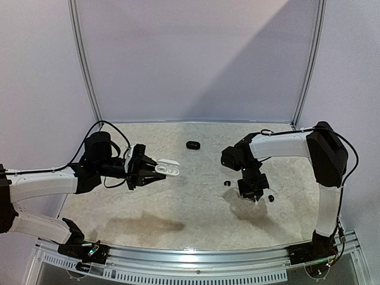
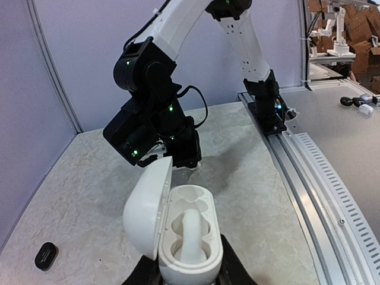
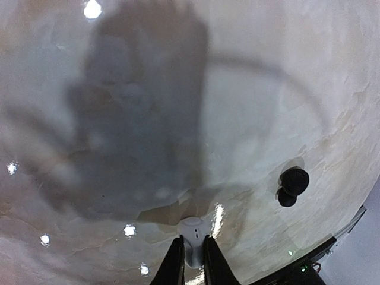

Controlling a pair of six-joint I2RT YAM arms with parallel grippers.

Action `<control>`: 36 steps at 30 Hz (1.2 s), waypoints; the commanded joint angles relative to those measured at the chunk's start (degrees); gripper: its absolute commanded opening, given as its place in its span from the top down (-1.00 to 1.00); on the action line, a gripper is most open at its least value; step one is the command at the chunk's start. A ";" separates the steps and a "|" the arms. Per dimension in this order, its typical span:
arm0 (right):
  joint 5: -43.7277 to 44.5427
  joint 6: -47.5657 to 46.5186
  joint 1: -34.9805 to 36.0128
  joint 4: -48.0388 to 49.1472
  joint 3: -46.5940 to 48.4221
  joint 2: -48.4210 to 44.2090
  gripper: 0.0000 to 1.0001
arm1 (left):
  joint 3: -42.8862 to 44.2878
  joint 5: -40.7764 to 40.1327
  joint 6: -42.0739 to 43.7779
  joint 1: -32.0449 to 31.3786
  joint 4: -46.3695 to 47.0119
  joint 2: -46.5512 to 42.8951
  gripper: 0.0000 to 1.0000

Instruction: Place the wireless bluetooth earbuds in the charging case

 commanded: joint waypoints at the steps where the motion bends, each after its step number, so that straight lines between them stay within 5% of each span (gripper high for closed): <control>1: -2.61 0.18 0.71 2.27 0.93 2.72 0.74 | -1.22 -0.62 1.22 -0.62 0.74 -1.01 1.00; 25: -4.10 -4.39 0.82 -0.73 8.35 2.69 0.60 | -1.46 -0.67 3.11 -0.62 -0.86 -1.18 1.00; 32: -7.11 -22.99 -2.38 2.08 9.44 -2.65 0.58 | -1.40 -0.62 3.23 -0.62 -1.01 -1.27 1.00; 36: -14.47 -49.09 -2.47 10.98 2.81 -7.32 0.61 | -1.22 -0.56 2.92 -0.62 -1.07 -1.49 1.00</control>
